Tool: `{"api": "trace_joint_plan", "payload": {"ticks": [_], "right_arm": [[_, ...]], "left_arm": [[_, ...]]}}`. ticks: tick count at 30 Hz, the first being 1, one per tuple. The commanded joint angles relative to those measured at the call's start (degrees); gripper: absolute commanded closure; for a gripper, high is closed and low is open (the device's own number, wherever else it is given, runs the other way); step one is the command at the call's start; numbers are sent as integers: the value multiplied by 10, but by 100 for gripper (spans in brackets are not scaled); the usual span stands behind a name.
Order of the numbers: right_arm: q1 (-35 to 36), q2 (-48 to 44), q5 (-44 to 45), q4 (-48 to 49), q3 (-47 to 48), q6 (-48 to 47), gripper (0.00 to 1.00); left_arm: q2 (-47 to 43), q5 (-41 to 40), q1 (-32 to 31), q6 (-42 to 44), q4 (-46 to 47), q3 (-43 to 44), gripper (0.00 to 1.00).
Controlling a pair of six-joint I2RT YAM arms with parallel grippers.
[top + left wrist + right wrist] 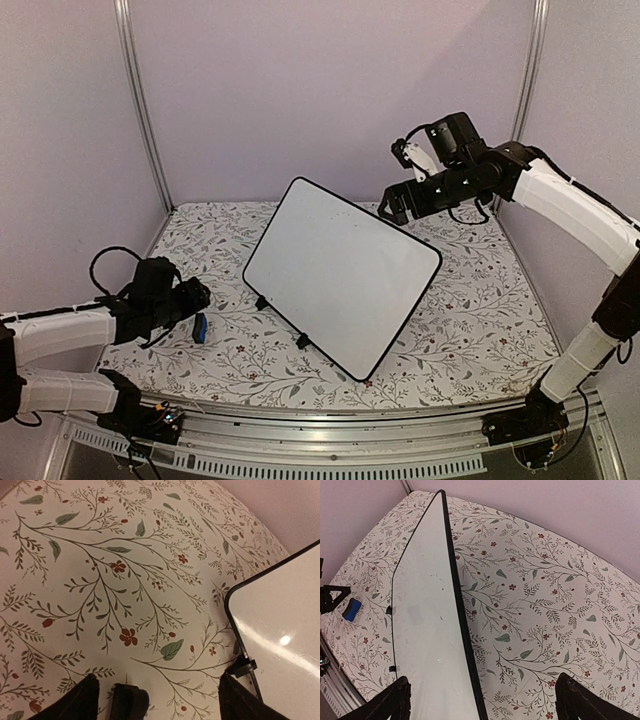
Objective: Erase the whiteboard
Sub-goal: Place the whiteboard eraser at the corner of the board, then reset both arms
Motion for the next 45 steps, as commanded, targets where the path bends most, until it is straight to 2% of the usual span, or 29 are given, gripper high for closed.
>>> {"api": "trace_joint_plan", "payload": {"ticks": [1, 6, 9, 13, 19, 25, 33, 40, 45], "right_arm": [[-26, -47, 73, 92, -90, 21, 1], [-49, -158, 128, 301, -280, 8, 1], [-57, -240, 175, 443, -405, -5, 1], [-82, -309, 192, 531, -488, -14, 1], [-95, -330, 183, 538, -528, -18, 1], [-95, -371, 182, 555, -570, -32, 1], [-95, -393, 192, 471, -526, 8, 1], [-95, -425, 183, 454, -530, 35, 1], [-94, -398, 211, 424, -501, 56, 1]], "left_arm": [[0, 7, 39, 27, 14, 23, 10], [-4, -30, 46, 68, -40, 87, 1], [-14, -38, 47, 78, -78, 126, 0], [-32, -51, 48, 96, -107, 166, 0], [-52, -53, 47, 179, -121, 200, 0], [-118, -71, 47, 264, -86, 179, 0], [-148, -34, 48, 367, -120, 203, 0], [-172, -12, 48, 384, -101, 174, 0], [-169, -8, 47, 382, -102, 173, 0]]}}
